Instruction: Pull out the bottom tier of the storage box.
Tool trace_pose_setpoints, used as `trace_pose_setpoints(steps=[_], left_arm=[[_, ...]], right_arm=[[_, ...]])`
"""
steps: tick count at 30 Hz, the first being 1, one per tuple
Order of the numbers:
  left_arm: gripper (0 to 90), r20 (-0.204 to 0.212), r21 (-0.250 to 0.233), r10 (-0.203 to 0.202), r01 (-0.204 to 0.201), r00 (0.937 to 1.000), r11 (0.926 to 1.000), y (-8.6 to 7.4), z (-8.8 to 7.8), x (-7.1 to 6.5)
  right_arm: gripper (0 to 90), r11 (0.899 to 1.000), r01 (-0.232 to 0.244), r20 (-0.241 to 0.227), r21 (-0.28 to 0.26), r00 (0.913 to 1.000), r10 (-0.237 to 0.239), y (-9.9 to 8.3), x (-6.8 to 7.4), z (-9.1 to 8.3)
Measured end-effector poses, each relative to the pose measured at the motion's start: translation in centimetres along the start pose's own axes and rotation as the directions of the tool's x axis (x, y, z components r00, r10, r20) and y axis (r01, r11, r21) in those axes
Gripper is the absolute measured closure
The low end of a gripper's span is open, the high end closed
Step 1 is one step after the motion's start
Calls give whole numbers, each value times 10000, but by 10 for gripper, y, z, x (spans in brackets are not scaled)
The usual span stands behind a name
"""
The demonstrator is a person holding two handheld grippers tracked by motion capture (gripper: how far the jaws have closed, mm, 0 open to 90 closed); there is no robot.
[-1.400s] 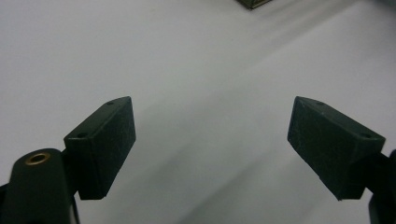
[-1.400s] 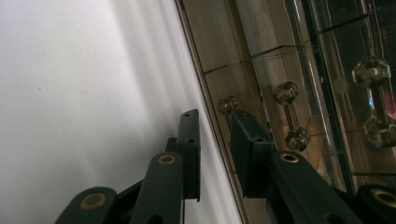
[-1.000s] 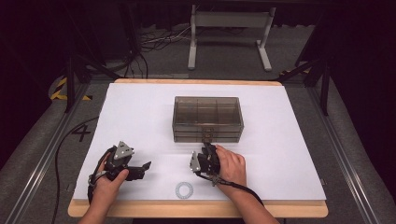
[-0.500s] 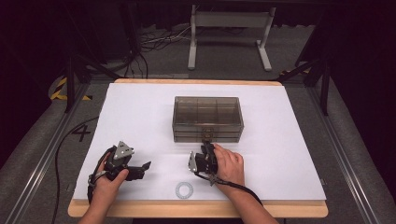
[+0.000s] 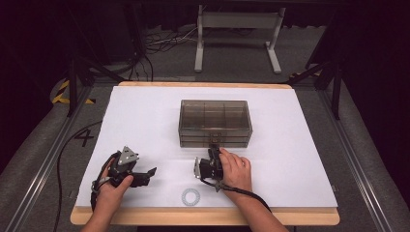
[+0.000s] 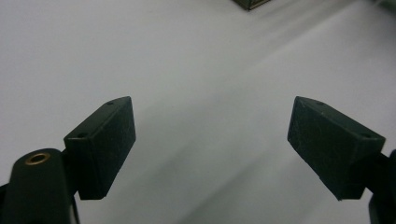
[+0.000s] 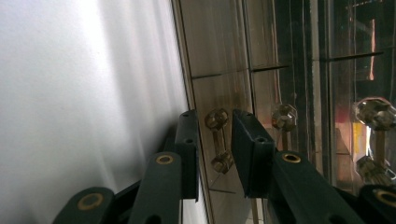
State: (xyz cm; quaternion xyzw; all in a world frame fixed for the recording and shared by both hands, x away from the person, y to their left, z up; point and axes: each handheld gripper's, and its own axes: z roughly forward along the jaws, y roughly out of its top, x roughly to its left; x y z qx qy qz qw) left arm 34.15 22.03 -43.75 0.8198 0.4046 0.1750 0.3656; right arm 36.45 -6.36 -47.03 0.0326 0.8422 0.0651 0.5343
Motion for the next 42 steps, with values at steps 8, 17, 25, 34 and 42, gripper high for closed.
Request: trace_pose_setpoints(steps=[8,17,25,34,42], left_arm=[[160,3,13,13,-13,10000,10000,0,0,0],[160,17,16,9,-9,10000,10000,0,0,0],[160,30,14,18,-18,10000,10000,0,0,0],[160,21,15,33,-33,10000,10000,0,0,0],[160,24,17,0,0,10000,10000,0,0,0]], right_arm=[[733,9992,351,218,181,9991,-355,1,1,2],[743,9975,558,432,424,9974,-576,3,7,4],[786,9959,714,739,560,9944,-755,5,10,4],[794,9942,863,866,642,9920,-917,6,11,5],[797,9935,900,916,697,9911,-962,7,12,5]])
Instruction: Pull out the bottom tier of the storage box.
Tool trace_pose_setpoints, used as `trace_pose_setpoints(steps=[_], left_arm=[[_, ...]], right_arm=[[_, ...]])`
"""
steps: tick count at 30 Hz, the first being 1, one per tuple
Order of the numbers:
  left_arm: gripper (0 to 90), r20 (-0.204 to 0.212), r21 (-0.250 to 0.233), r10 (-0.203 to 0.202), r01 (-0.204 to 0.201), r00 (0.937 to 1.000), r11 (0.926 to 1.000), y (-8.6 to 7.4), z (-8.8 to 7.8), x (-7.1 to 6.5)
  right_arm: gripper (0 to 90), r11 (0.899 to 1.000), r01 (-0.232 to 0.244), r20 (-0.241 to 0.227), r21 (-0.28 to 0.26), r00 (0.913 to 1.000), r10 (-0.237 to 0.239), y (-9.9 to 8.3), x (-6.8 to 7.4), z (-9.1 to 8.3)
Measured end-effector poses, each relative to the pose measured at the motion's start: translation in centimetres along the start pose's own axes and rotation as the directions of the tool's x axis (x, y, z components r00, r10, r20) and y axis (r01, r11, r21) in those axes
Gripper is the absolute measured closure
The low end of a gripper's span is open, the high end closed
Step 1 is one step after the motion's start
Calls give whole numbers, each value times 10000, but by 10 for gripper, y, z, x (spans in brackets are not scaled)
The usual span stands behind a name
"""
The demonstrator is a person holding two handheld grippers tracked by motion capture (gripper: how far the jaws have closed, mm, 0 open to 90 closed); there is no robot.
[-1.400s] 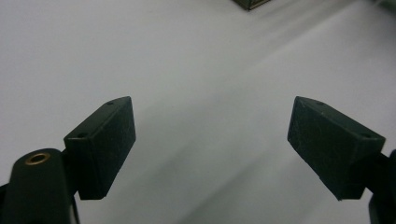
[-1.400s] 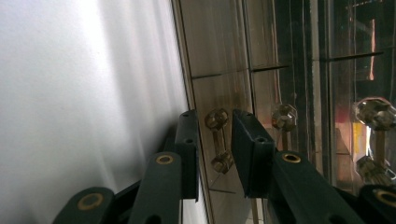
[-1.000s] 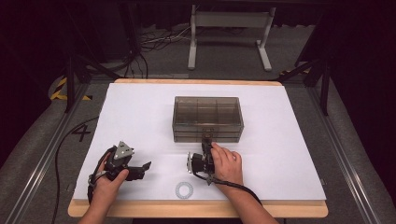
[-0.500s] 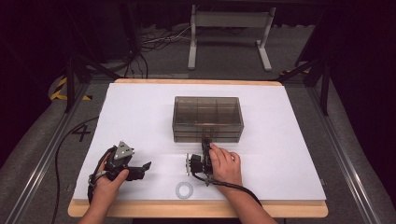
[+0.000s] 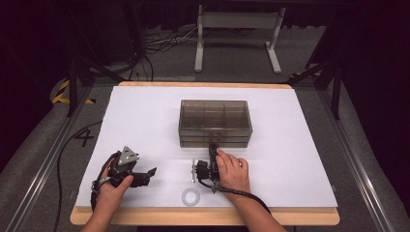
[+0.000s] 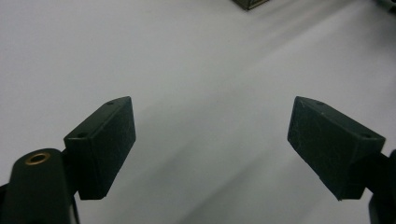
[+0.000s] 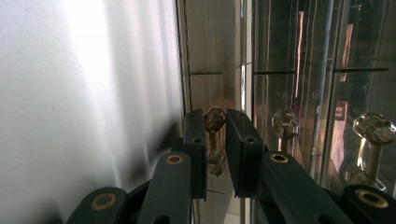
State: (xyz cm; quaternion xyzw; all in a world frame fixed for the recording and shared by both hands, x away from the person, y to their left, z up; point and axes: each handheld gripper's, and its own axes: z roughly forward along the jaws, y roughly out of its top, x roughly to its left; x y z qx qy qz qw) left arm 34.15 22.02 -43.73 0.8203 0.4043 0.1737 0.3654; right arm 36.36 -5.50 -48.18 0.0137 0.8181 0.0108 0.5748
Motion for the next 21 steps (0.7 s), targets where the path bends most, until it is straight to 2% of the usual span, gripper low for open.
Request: trace_pose_setpoints(steps=[21], left_arm=[[160,38,-19,-1,1,10000,10000,1,1,0]], right_arm=[[804,9997,214,183,73,9996,-216,1,5,-6]])
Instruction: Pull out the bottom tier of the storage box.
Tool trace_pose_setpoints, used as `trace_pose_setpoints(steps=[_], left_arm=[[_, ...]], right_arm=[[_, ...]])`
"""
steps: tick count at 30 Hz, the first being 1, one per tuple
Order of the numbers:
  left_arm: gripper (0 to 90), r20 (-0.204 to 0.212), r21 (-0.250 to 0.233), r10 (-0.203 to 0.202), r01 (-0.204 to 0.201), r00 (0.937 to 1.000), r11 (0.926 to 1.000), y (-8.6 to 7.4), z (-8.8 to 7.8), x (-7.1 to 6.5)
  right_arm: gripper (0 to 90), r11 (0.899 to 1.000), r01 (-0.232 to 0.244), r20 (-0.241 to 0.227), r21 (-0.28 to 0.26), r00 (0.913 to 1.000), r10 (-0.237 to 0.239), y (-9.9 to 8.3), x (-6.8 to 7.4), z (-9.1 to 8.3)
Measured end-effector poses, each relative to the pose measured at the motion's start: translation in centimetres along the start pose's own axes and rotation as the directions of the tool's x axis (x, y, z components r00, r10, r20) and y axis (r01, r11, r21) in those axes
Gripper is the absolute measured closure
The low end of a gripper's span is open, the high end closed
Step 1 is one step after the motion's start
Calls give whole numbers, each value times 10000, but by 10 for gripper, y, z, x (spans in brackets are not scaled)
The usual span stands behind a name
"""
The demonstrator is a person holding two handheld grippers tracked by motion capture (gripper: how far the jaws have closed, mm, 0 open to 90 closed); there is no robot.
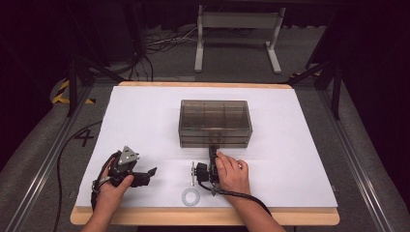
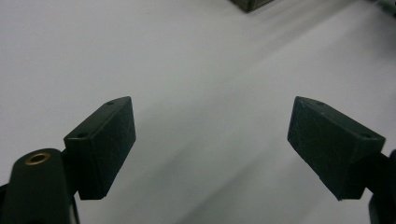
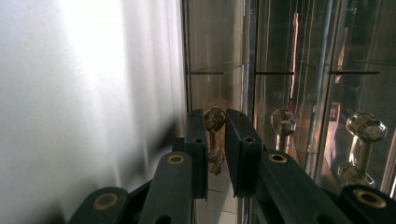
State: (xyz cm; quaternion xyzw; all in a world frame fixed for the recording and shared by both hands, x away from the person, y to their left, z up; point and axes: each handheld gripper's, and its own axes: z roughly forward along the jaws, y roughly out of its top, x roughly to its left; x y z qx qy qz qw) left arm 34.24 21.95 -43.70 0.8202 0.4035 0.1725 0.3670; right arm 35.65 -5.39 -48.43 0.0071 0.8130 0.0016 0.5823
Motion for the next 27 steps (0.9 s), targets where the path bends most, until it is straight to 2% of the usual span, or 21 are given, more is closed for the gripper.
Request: trace_pose_setpoints(steps=[27], left_arm=[[160,28,-36,12,-12,10000,10000,2,3,-1]], right_arm=[[804,9999,44,140,-109,9999,-42,0,7,-15]])
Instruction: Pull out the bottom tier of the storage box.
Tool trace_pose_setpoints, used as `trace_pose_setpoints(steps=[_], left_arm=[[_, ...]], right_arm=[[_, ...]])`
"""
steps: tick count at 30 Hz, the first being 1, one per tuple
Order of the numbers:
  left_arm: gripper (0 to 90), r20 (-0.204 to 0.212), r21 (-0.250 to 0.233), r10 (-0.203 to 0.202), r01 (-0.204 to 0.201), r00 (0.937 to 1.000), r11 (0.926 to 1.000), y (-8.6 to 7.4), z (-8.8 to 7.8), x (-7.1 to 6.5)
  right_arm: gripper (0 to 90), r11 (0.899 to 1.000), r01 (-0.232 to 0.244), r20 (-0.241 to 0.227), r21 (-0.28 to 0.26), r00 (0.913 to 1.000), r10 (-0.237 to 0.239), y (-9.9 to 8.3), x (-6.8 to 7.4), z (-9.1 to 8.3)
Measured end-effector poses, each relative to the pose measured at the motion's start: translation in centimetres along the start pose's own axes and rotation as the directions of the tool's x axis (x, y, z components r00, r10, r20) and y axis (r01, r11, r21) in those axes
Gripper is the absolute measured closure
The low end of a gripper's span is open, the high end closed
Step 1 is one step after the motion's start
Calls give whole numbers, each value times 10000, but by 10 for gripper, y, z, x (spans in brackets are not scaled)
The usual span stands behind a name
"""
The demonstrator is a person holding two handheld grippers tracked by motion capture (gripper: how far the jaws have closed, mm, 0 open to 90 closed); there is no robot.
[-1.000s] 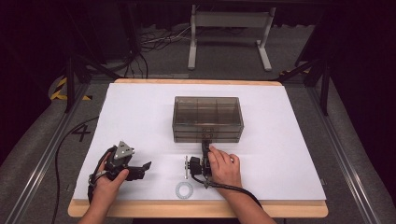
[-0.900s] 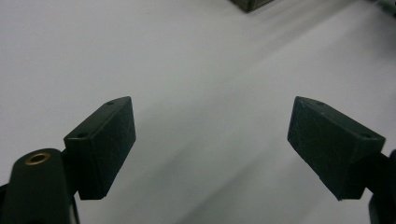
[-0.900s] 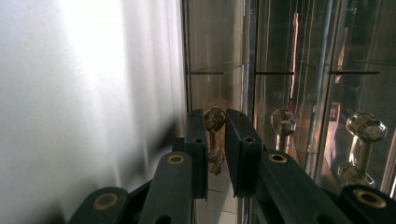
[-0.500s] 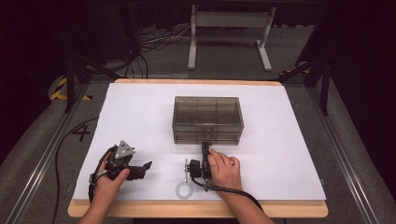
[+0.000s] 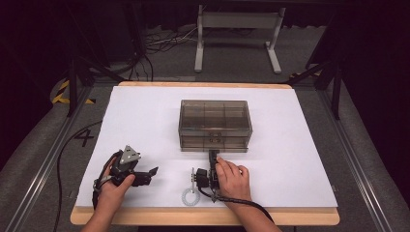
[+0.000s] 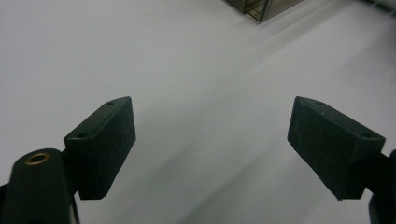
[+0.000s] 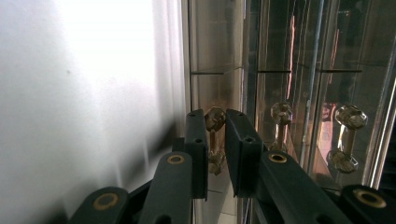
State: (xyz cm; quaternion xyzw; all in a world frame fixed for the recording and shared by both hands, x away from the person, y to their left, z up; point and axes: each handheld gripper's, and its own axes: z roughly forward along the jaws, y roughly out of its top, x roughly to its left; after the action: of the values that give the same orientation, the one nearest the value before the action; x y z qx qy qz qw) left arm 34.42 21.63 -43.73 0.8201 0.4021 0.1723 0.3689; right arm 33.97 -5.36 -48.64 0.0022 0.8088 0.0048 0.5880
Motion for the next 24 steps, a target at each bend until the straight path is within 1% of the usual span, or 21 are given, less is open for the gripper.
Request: trace_pose_setpoints(steps=[2,3,7,9,10,13,15,19,21,22,24], left_arm=[[160,4,-3,-2,2,10000,10000,0,0,0],[160,8,-7,-1,1,10000,10000,0,0,0],[160,16,37,30,-30,10000,10000,0,0,0],[160,18,34,32,-32,10000,10000,0,0,0],[160,21,35,31,-31,10000,10000,0,0,0],[160,20,12,24,-24,10000,10000,0,1,0],[160,24,18,24,-24,10000,10000,0,1,0],[160,46,17,29,-29,10000,10000,1,1,0],[160,78,43,50,-51,10000,10000,2,2,0],[160,85,4,78,-78,9999,10000,2,3,0],[160,104,31,85,-85,9999,10000,3,4,0]], right_arm=[[804,10000,-69,-21,14,10000,69,0,1,-2],[804,10000,4,-52,34,10000,-4,0,0,-2],[804,10000,-88,-37,0,10000,88,-1,1,-3],[803,10000,-44,-51,3,10000,44,0,1,-3],[803,9999,-108,-5,-31,9999,108,-1,2,-3],[803,9999,-101,-8,-28,9999,101,-1,2,-3],[801,9999,-146,-81,6,9999,146,-1,1,-4],[780,9997,-238,-111,-71,9997,237,-2,1,-4],[770,9998,-171,-150,-81,9997,170,-2,0,-5],[766,9996,-260,-102,-99,9996,259,-3,0,-5],[765,9997,-195,-127,-125,9997,193,-4,-1,-5]])
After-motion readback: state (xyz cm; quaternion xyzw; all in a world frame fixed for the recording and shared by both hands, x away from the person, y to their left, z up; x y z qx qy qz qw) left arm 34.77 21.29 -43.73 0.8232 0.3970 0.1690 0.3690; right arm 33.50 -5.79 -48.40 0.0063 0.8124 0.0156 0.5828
